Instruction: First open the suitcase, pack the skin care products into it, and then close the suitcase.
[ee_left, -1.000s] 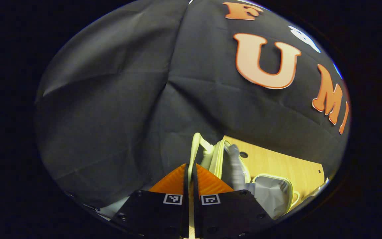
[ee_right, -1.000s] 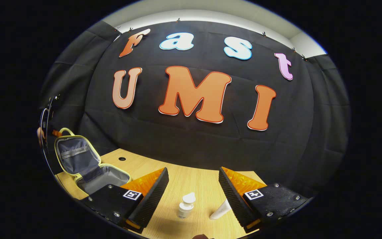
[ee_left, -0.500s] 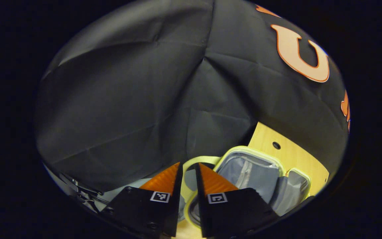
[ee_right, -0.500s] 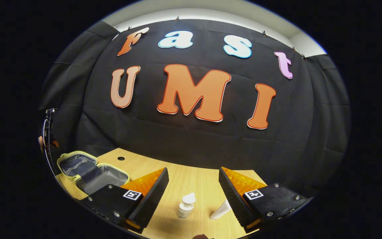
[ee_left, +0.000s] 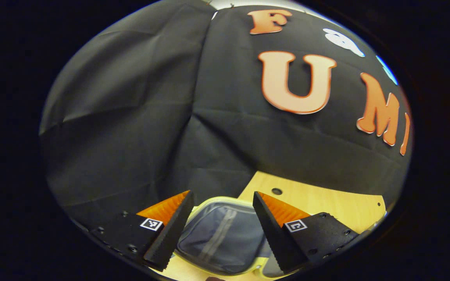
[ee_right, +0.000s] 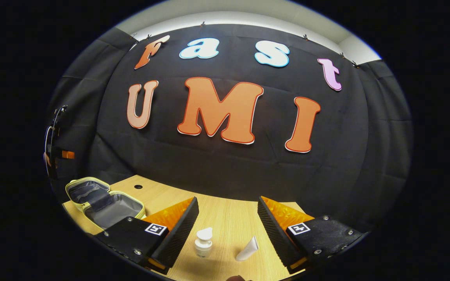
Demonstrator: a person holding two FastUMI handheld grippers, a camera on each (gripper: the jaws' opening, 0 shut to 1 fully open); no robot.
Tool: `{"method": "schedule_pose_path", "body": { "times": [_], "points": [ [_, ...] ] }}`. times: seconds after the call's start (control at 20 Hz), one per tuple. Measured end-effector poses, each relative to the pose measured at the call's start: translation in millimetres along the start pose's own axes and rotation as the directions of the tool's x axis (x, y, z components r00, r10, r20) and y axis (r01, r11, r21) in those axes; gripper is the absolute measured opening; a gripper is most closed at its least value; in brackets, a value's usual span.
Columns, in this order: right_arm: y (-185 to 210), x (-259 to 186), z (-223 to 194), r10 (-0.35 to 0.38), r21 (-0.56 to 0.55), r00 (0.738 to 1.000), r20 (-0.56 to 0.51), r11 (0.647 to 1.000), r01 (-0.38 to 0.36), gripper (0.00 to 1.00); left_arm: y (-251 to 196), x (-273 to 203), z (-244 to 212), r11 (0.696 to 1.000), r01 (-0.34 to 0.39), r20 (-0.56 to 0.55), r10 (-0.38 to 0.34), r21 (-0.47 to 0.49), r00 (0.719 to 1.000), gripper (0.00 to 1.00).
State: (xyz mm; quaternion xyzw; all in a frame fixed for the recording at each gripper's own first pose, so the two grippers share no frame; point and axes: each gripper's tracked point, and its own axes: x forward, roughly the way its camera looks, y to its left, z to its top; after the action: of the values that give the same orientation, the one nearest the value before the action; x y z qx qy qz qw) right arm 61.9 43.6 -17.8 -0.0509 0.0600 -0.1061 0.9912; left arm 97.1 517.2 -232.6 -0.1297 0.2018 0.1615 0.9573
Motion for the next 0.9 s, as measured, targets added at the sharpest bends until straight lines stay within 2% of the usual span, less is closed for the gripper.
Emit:
{"method": "schedule_pose_path", "body": {
  "times": [0.05, 0.1, 0.25, 0.4, 0.55, 0.6, 0.8, 0.9],
  "points": [
    [-3.9, 0.7, -0.3, 0.004, 0.002, 1.000, 0.004, 1.000, -0.004, 0.93, -12.9, -7.1, 6.1, 1.000, 0.020, 0.024, -0.020, 0.010, 1.000, 0.98],
    [-6.7, 0.8, -1.0, 0.007, 0.006, 1.000, 0.008, 1.000, -0.007, 0.97, -25.2, -15.8, 13.2, 0.999, 0.041, 0.049, -0.042, 0.033, 0.998, 0.98],
    [-14.8, 0.8, -4.5, 0.014, 0.018, 1.000, 0.012, 1.000, -0.014, 0.97, -73.0, -38.1, 37.1, 0.993, 0.055, 0.128, -0.068, 0.102, 0.989, 0.98],
    [-21.6, -0.1, -9.5, 0.024, 0.027, 1.000, 0.012, 0.999, -0.024, 0.97, -139.8, -65.6, 51.5, 0.982, 0.147, 0.181, -0.167, 0.117, 0.969, 0.98],
    [-31.1, -3.4, -13.7, 0.026, 0.034, 1.000, 0.009, 0.999, -0.026, 0.97, -189.3, -87.7, 57.4, 0.968, 0.191, 0.215, -0.223, 0.160, 0.951, 0.95],
    [-35.0, -4.7, -16.3, 0.023, 0.031, 1.000, 0.008, 0.999, -0.023, 0.97, -202.8, -94.0, 58.0, 0.963, 0.206, 0.219, -0.242, 0.176, 0.945, 0.98],
    [-45.3, -9.1, -25.8, 0.025, 0.041, 1.000, -0.004, 0.999, -0.025, 0.97, -255.2, -121.3, 59.7, 0.940, 0.247, 0.248, -0.304, 0.237, 0.920, 0.95],
    [-47.1, -11.3, -27.8, 0.027, 0.055, 1.000, -0.004, 0.998, -0.027, 0.97, -281.3, -133.0, 52.4, 0.928, 0.266, 0.253, -0.332, 0.262, 0.909, 0.98]
  ]
}}
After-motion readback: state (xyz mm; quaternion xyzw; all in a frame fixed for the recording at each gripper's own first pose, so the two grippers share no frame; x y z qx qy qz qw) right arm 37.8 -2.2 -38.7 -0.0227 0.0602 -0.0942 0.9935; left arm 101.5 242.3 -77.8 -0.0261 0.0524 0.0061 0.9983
